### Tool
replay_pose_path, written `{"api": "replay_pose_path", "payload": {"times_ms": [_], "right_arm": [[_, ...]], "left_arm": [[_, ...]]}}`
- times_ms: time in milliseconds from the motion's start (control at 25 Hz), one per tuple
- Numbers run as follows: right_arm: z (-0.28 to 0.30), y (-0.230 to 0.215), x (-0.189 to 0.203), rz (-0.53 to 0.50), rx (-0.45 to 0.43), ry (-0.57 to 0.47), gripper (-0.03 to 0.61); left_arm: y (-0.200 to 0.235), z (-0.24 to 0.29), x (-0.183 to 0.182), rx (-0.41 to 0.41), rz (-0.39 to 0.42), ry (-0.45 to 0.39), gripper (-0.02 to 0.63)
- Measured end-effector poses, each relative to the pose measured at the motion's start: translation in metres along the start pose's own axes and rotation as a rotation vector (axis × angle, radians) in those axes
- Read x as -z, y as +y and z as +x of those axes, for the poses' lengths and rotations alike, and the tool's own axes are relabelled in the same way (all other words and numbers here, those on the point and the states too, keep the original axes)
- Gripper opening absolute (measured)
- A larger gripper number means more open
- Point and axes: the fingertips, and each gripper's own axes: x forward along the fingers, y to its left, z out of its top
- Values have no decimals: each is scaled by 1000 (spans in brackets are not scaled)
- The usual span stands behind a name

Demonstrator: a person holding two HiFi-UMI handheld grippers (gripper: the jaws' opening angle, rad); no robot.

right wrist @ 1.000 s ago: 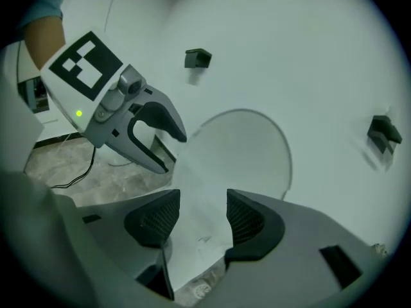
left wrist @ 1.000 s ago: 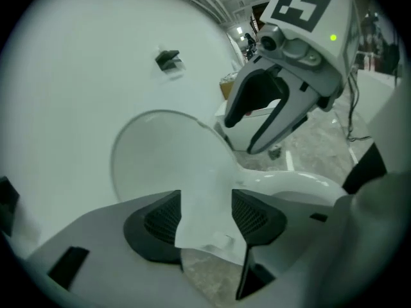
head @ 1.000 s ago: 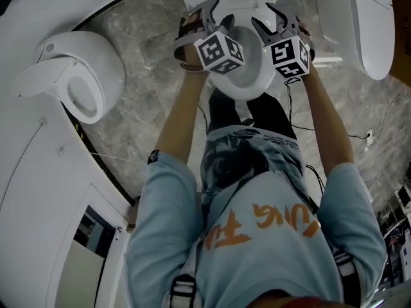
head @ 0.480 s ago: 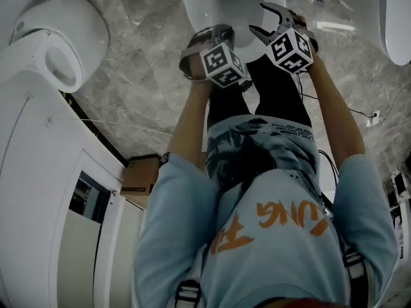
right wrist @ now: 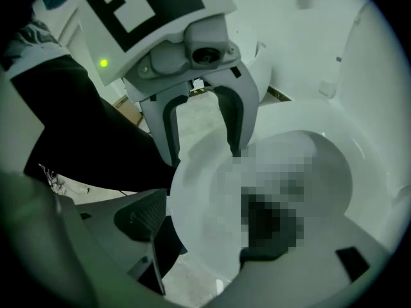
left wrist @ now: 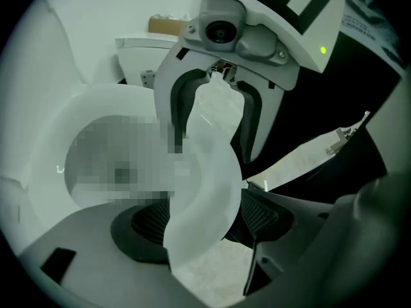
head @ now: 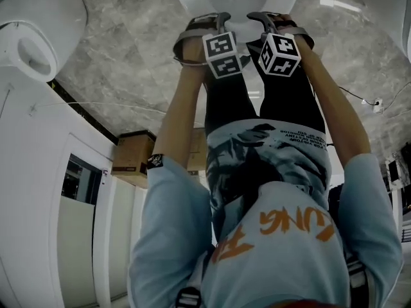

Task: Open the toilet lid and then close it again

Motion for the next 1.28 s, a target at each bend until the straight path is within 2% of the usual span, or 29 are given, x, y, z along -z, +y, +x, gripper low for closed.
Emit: {"api": "replay_pose_path", "payload": {"times_ms": [120,240,440,640,920,1040,1280], "right_arm": [[27,7,14,-5,-32,38,385],[41,11,27,-56,-49,81,399],[60,18,42,-237,-67,201,394],[68,18,51,-379,-37,295,364],[62,22,50,-398,-16,297,348],[60,20,49,-397,-10,301,347],[38,32,30,-372,-42,254,344]], "left_arm": [[-12,21,7,42,68,37,362],[-16,36,12,43,124,67,365],[-22,56,26,15,229,110,370],[-18,67,29,-16,263,136,370],[-21,75,27,2,260,203,376],[-18,75,27,-23,262,211,379],[-25,51,26,-106,300,176,379]]}}
